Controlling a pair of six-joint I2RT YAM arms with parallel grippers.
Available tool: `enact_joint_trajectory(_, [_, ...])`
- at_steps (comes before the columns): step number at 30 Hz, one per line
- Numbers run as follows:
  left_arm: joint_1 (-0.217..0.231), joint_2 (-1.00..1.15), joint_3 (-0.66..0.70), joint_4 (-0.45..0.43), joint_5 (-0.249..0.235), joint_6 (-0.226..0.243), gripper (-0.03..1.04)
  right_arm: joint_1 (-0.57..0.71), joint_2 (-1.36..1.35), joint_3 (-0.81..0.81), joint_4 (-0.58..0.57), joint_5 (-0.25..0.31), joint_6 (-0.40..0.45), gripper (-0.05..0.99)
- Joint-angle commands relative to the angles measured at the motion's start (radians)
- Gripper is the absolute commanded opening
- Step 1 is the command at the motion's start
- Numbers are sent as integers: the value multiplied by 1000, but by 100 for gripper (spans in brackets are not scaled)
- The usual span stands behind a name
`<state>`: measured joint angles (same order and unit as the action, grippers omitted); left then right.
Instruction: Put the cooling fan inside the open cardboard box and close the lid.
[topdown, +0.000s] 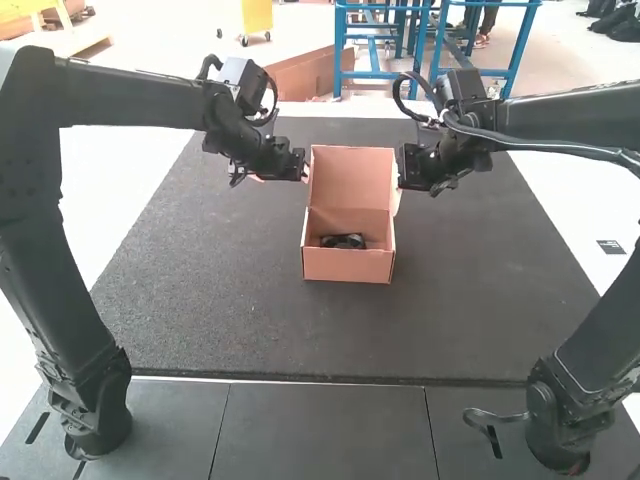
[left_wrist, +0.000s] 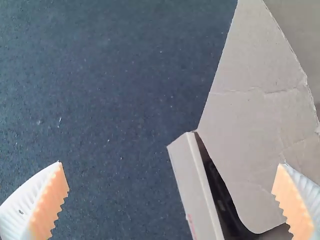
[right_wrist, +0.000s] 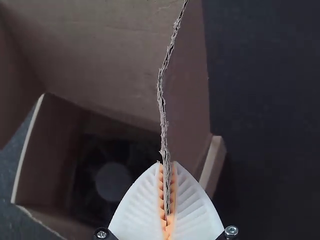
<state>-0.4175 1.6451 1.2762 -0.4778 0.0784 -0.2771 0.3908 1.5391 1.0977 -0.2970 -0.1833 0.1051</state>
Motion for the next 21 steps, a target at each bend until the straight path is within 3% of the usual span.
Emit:
enact_joint_trajectory(1, [-4,-45,-15,7,-2,10,97,26,-34,-15,-11,-4,-12,-1])
enact_joint_trajectory(21, [-4,-94,-83,7,15,4,97,59,-88,-91,-30,-4,-22,-1])
